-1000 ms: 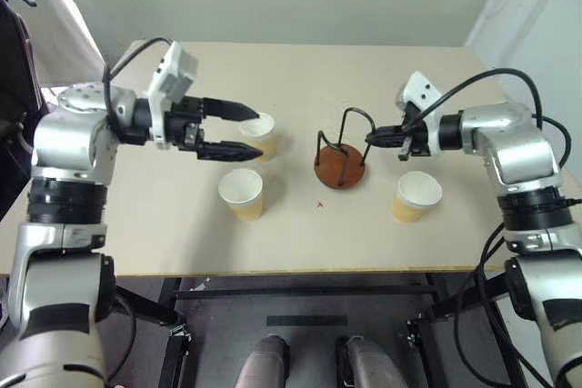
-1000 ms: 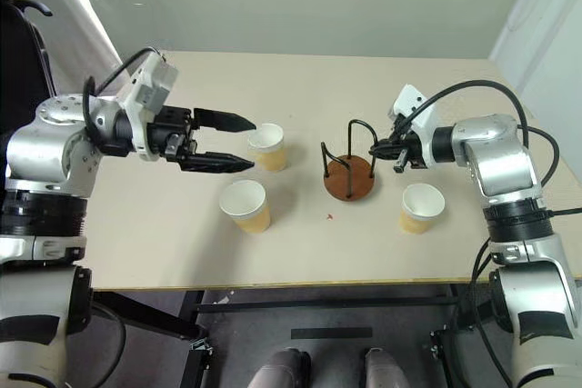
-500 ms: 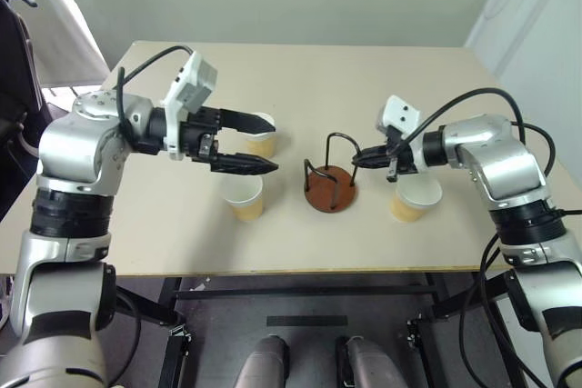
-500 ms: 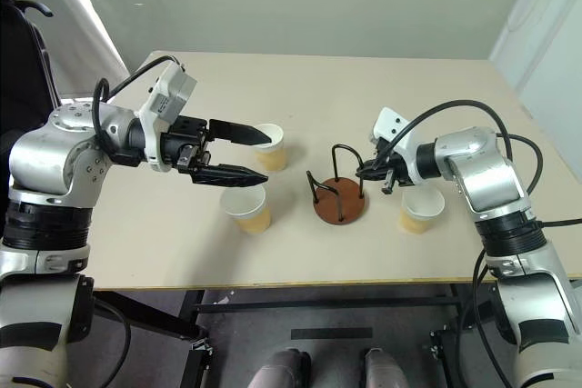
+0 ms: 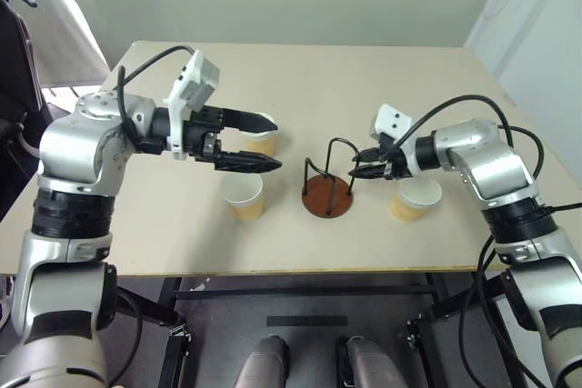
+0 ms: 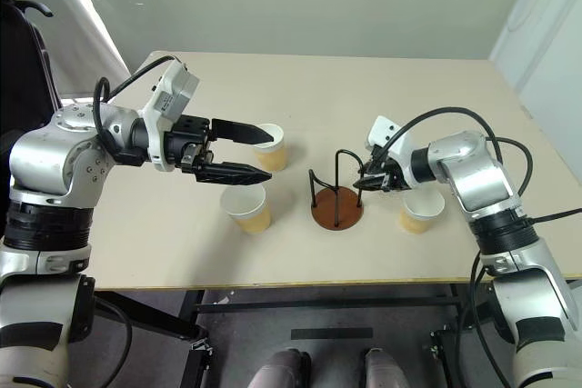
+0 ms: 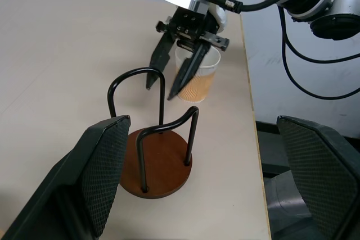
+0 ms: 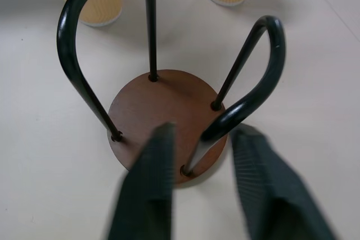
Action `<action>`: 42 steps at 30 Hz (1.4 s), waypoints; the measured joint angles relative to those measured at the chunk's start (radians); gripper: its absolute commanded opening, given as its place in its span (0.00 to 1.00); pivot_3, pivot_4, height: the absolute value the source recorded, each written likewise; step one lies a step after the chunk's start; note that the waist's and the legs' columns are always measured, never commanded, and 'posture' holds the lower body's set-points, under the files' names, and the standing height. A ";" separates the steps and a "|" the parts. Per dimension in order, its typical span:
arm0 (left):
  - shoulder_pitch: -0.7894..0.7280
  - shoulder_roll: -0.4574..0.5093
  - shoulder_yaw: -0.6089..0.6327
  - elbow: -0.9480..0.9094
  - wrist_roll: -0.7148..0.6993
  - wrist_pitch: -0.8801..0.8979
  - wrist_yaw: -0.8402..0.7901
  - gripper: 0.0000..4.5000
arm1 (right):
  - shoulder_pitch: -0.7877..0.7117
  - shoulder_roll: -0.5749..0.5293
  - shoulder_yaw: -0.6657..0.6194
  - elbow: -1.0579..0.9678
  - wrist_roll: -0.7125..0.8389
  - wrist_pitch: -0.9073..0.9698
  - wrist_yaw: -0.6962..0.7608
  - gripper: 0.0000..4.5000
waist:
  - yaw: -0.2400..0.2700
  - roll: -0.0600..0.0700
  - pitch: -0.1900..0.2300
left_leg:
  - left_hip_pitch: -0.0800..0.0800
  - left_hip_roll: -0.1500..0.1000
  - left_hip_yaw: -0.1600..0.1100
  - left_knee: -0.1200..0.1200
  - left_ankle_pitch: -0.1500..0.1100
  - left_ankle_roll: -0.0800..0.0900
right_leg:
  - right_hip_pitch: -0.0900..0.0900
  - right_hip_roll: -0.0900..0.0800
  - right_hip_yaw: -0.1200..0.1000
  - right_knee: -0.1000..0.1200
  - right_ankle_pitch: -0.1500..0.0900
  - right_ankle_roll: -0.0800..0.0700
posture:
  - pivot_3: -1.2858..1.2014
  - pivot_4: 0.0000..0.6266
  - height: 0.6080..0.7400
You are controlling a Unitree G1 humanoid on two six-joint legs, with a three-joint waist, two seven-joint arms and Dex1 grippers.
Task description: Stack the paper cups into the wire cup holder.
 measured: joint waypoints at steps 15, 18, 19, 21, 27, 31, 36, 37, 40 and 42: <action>0.022 0.000 0.000 0.060 0.007 -0.083 -0.026 1.00 | -0.065 -0.028 -0.118 0.009 0.069 0.086 -0.052 0.92 | 0.002 0.000 0.000 | 0.000 0.000 0.000 0.000 0.000 0.000 | 0.000 0.000 0.000 0.000 -0.001 -0.001 | 0.52 0.24 1.00; 0.021 -0.001 0.001 0.078 0.008 -0.101 -0.025 1.00 | -0.072 -0.043 -0.156 0.001 0.096 0.100 -0.061 0.92 | 0.002 0.000 0.000 | 0.000 0.000 0.000 0.000 0.000 0.000 | 0.000 0.000 0.000 0.000 -0.001 -0.001 | 0.52 0.24 1.00; 0.020 -0.002 0.002 0.090 0.009 -0.109 -0.024 1.00 | -0.073 -0.051 -0.172 -0.010 0.109 0.102 -0.065 0.92 | 0.002 0.000 0.000 | 0.000 0.000 0.000 0.000 0.000 0.000 | 0.000 0.000 0.000 0.000 -0.001 -0.001 | 0.52 0.24 1.00; 0.020 -0.003 0.012 0.113 0.009 -0.122 -0.020 1.00 | -0.073 -0.072 -0.206 -0.047 0.141 0.111 -0.065 0.92 | 0.002 0.000 0.000 | 0.000 0.000 0.000 0.000 0.000 0.000 | 0.000 0.000 0.000 0.000 -0.001 -0.001 | 0.52 0.24 1.00; 0.017 0.010 0.040 0.167 0.010 -0.154 -0.027 1.00 | 0.021 -0.210 -0.283 -0.241 0.268 0.134 0.024 0.92 | 0.006 0.000 0.000 | -0.001 0.000 0.000 0.000 0.002 -0.004 | 0.001 0.000 0.000 -0.002 -0.002 -0.002 | 0.52 0.24 1.00; 0.019 0.021 0.040 0.178 0.018 -0.191 -0.045 1.00 | 0.102 -0.305 -0.292 -0.329 0.322 0.140 0.082 0.92 | 0.004 0.000 0.000 | -0.001 -0.001 0.000 0.001 0.002 -0.004 | 0.002 0.000 0.001 -0.002 -0.004 -0.004 | 0.52 0.24 1.00; 0.017 0.019 0.036 0.186 0.038 -0.219 -0.053 1.00 | 0.181 -0.391 -0.290 -0.391 0.320 0.073 0.110 0.92 | 0.004 0.000 0.000 | 0.001 0.000 0.000 0.001 0.000 0.001 | 0.003 0.000 0.001 -0.001 -0.003 -0.004 | 0.52 0.24 1.00; 0.016 0.018 0.034 0.187 0.043 -0.222 -0.053 1.00 | 0.196 -0.401 -0.284 -0.395 0.313 0.055 0.112 0.92 | 0.004 0.000 0.000 | 0.001 0.000 0.000 0.001 0.000 0.001 | 0.003 0.000 0.001 -0.001 -0.003 -0.004 | 0.52 0.24 1.00; 0.000 0.007 0.027 0.193 0.054 -0.234 -0.053 1.00 | 0.258 -0.435 -0.249 -0.395 0.256 -0.043 0.124 0.92 | 0.006 0.000 0.000 | 0.001 0.000 -0.001 0.003 -0.001 0.003 | 0.004 0.000 0.000 -0.001 -0.003 -0.003 | 0.52 0.24 1.00; -0.009 0.003 0.023 0.202 0.057 -0.242 -0.053 1.00 | 0.292 -0.449 -0.220 -0.386 0.213 -0.106 0.128 0.92 | 0.006 0.000 0.000 | 0.001 0.000 0.000 0.003 -0.002 0.004 | 0.004 0.000 0.001 -0.001 0.000 0.001 | 0.52 0.24 1.00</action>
